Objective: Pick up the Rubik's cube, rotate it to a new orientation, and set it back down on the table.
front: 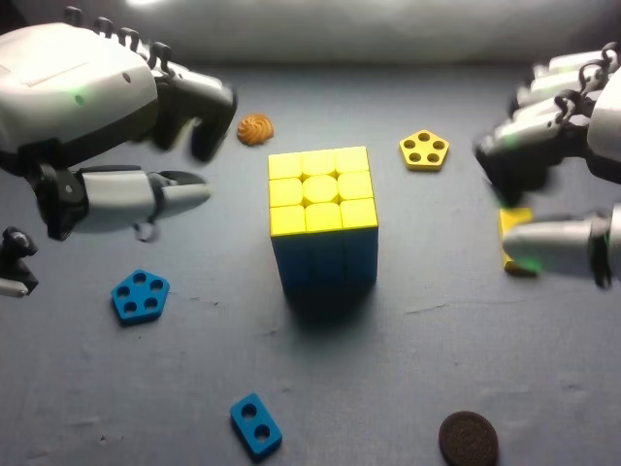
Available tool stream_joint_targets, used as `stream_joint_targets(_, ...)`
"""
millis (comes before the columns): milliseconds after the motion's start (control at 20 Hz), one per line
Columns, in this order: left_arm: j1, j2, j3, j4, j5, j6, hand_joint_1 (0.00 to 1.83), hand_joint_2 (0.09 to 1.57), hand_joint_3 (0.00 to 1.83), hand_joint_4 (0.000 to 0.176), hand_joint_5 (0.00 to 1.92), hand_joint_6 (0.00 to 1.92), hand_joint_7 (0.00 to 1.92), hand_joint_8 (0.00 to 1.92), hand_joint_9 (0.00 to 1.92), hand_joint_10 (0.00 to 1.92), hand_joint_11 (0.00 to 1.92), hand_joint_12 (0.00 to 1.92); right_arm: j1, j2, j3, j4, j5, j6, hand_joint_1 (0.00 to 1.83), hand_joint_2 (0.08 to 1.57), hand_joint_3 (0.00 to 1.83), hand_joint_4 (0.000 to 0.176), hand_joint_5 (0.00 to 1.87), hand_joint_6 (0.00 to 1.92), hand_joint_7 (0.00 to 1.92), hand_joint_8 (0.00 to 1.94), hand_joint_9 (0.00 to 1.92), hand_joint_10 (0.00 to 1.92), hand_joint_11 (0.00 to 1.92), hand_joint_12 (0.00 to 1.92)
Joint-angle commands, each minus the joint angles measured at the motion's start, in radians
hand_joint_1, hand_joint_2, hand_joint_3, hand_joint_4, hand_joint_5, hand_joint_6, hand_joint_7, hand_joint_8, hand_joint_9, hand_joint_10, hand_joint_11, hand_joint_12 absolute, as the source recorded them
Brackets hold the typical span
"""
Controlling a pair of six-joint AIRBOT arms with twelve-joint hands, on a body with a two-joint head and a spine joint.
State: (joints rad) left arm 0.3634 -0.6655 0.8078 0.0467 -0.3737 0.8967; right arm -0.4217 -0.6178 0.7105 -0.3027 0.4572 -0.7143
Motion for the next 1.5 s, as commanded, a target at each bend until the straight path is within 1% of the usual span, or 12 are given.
stream_joint_targets(0, -0.015, 0.002, -0.003, -0.011, -0.124, 0.0, 0.07, 1.28, 0.04, 0.0, 0.0, 0.0, 0.0, 0.0, 0.0, 0.0, 0.0, 0.0, 0.011, 0.006, -0.003, 0.022, 0.116, -0.001, 0.1, 1.25, 0.06, 0.0, 0.05, 0.09, 0.15, 0.01, 0.07, 0.12, 0.0, 0.31)
stream_joint_targets(250, -0.024, -0.003, -0.005, -0.015, -0.122, 0.004, 0.06, 1.28, 0.02, 0.0, 0.0, 0.0, 0.0, 0.0, 0.0, 0.0, 0.0, 0.0, 0.002, 0.005, -0.003, 0.022, 0.128, -0.001, 0.1, 1.27, 0.01, 0.0, 0.03, 0.02, 0.09, 0.0, 0.06, 0.04, 0.0, 0.1)
stream_joint_targets(450, -0.031, -0.014, -0.005, -0.037, -0.068, 0.004, 0.16, 1.25, 0.0, 0.0, 0.0, 0.0, 0.0, 0.0, 0.0, 0.0, 0.0, 0.0, -0.022, 0.005, -0.005, 0.022, 0.177, -0.022, 0.15, 1.27, 0.0, 0.0, 0.06, 0.02, 0.13, 0.0, 0.1, 0.03, 0.0, 0.25)
stream_joint_targets(600, -0.04, -0.039, 0.003, -0.05, -0.017, 0.008, 0.39, 1.18, 0.0, 0.0, 0.0, 0.0, 0.0, 0.0, 0.0, 0.0, 0.02, 0.01, -0.024, 0.005, -0.005, 0.023, 0.176, -0.022, 0.1, 1.28, 0.0, 0.0, 0.06, 0.01, 0.12, 0.0, 0.09, 0.02, 0.0, 0.24)
stream_joint_targets(800, -0.027, -0.076, -0.001, -0.19, -0.035, 0.14, 0.7, 1.11, 0.0, 0.0, 0.0, 0.0, 0.0, 0.0, 0.0, 0.0, 0.01, 0.02, -0.028, 0.005, -0.004, 0.042, 0.176, -0.022, 0.16, 1.27, 0.0, 0.0, 0.08, 0.02, 0.16, 0.01, 0.12, 0.03, 0.0, 0.25)
stream_joint_targets(1000, -0.015, -0.116, -0.003, -0.402, -0.048, 0.314, 0.85, 1.06, 0.0, 0.0, 0.0, 0.0, 0.0, 0.0, 0.0, 0.0, 0.0, 0.0, -0.028, 0.004, -0.004, 0.056, 0.177, -0.036, 0.08, 1.28, 0.0, 0.0, 0.07, 0.01, 0.13, 0.0, 0.11, 0.01, 0.0, 0.11)
stream_joint_targets(1150, -0.007, -0.156, -0.016, -0.644, -0.077, 0.503, 0.88, 1.04, 0.0, 0.0, 0.0, 0.0, 0.0, 0.0, 0.0, 0.0, 0.01, 0.0, -0.028, 0.001, -0.004, 0.056, 0.177, -0.048, 0.13, 1.27, 0.0, 0.0, 0.06, 0.0, 0.14, 0.0, 0.1, 0.01, 0.0, 0.12)
stream_joint_targets(1200, -0.011, -0.176, -0.024, -0.765, -0.086, 0.6, 0.91, 1.02, 0.0, 0.0, 0.0, 0.0, 0.0, 0.0, 0.0, 0.0, 0.02, 0.01, -0.029, 0.001, -0.004, 0.056, 0.177, -0.049, 0.13, 1.28, 0.0, 0.0, 0.07, 0.01, 0.14, 0.0, 0.11, 0.01, 0.0, 0.12)
stream_joint_targets(1250, -0.014, -0.188, -0.03, -0.834, -0.098, 0.666, 0.94, 1.0, 0.0, 0.0, 0.0, 0.0, 0.0, 0.0, 0.0, 0.0, 0.0, 0.14, -0.029, 0.0, -0.004, 0.056, 0.177, -0.049, 0.14, 1.28, 0.0, 0.0, 0.09, 0.01, 0.14, 0.0, 0.11, 0.01, 0.0, 0.1)
stream_joint_targets(1300, -0.017, -0.204, -0.04, -0.918, -0.118, 0.745, 0.95, 1.0, 0.0, 0.0, 0.0, 0.0, 0.0, 0.0, 0.0, 0.0, 0.0, 0.15, -0.03, 0.0, -0.004, 0.056, 0.177, -0.05, 0.12, 1.28, 0.0, 0.0, 0.09, 0.01, 0.14, 0.0, 0.11, 0.01, 0.0, 0.05)
stream_joint_targets(1350, -0.02, -0.212, -0.044, -0.967, -0.127, 0.792, 0.97, 1.0, 0.0, 0.0, 0.0, 0.0, 0.0, 0.0, 0.0, 0.0, 0.0, 0.14, -0.03, 0.0, -0.004, 0.056, 0.177, -0.051, 0.11, 1.28, 0.0, 0.0, 0.08, 0.0, 0.13, 0.0, 0.1, 0.0, 0.0, 0.04)
stream_joint_targets(1450, -0.026, -0.232, -0.054, -1.072, -0.148, 0.89, 0.95, 1.02, 0.0, 0.0, 0.0, 0.0, 0.0, 0.0, 0.0, 0.0, 0.0, 0.0, -0.03, -0.001, -0.005, 0.056, 0.177, -0.053, 0.15, 1.27, 0.0, 0.0, 0.06, 0.0, 0.12, 0.0, 0.1, 0.0, 0.0, 0.04)
